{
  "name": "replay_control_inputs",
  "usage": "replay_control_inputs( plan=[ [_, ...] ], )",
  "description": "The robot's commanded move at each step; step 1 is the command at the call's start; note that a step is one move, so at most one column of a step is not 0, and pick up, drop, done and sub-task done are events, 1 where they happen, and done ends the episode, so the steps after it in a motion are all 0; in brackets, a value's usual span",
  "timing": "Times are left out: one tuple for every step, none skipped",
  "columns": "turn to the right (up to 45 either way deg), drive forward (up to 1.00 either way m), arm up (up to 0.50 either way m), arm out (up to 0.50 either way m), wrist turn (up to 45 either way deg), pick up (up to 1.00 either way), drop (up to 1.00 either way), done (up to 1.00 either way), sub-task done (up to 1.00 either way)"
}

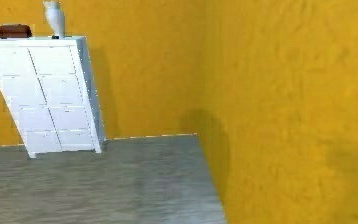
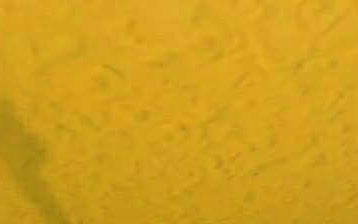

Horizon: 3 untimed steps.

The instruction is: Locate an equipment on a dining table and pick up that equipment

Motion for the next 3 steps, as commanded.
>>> replay_control_inputs(
  plan=[
    [-45.0, 0.00, 0.00, 0.00, 0.0, 0.00, 0.00, 0.00, 0.00],
    [-9.0, 0.00, 0.00, 0.00, 0.0, 0.00, 0.00, 0.00, 0.00],
    [0.0, 0.80, 0.00, 0.00, 0.0, 0.00, 0.00, 0.00, 0.00]
  ],
)
